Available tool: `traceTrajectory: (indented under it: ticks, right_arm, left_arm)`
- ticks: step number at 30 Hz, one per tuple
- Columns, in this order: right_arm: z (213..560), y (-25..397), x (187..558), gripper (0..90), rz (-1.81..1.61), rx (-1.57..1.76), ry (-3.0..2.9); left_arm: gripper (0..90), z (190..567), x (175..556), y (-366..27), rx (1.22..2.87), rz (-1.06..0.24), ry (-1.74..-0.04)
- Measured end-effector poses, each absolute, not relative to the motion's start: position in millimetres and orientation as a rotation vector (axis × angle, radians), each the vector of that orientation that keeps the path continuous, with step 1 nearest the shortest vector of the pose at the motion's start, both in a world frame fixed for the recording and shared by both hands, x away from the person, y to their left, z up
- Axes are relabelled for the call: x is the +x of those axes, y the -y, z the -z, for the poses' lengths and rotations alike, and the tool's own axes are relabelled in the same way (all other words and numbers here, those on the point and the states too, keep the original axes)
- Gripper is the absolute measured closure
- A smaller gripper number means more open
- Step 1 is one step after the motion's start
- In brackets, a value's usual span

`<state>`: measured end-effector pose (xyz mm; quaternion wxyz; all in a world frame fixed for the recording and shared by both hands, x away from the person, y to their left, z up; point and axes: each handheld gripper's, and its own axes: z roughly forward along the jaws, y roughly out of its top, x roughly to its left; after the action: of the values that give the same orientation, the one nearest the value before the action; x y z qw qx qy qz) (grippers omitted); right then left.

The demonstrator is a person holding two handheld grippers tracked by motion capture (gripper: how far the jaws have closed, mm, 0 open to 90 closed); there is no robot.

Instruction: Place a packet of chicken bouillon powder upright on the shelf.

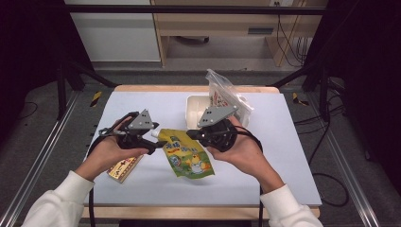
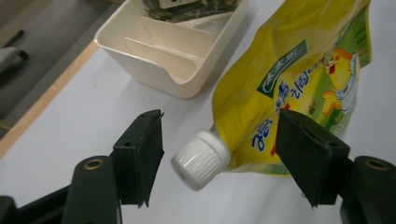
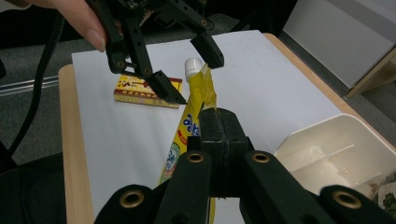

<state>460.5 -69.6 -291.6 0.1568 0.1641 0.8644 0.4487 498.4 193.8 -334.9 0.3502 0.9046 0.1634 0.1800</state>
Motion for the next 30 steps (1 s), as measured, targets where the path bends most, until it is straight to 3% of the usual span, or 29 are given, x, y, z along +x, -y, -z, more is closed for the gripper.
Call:
traceTrajectory:
  ticks: [6, 11, 13, 16, 17, 30]
  right_arm:
    - [291, 70, 458, 90.0, -1.276, 0.47, -2.478]
    - [292, 76, 457, 90.0, -1.265, 0.476, -2.48]
    - [295, 81, 456, 90.0, -1.247, 0.49, -2.477]
    - [298, 83, 456, 90.0, -1.23, 0.503, -2.473]
    - [301, 85, 456, 90.0, -1.198, 0.516, -2.479]
    - [312, 95, 457, 90.0, -1.194, 0.572, -2.475]
  left_arm:
    - [36.9, 339, 504, -187, 2.381, -0.437, -0.397]
    - [49.9, 333, 505, -191, 2.36, -0.405, -0.401]
    - [58.9, 330, 504, -194, 2.355, -0.385, -0.386]
    - [62.1, 326, 501, -194, 2.341, -0.349, -0.376]
    - [68.0, 324, 501, -195, 2.337, -0.336, -0.361]
    - [68.4, 304, 501, -180, 2.422, -0.459, -0.307]
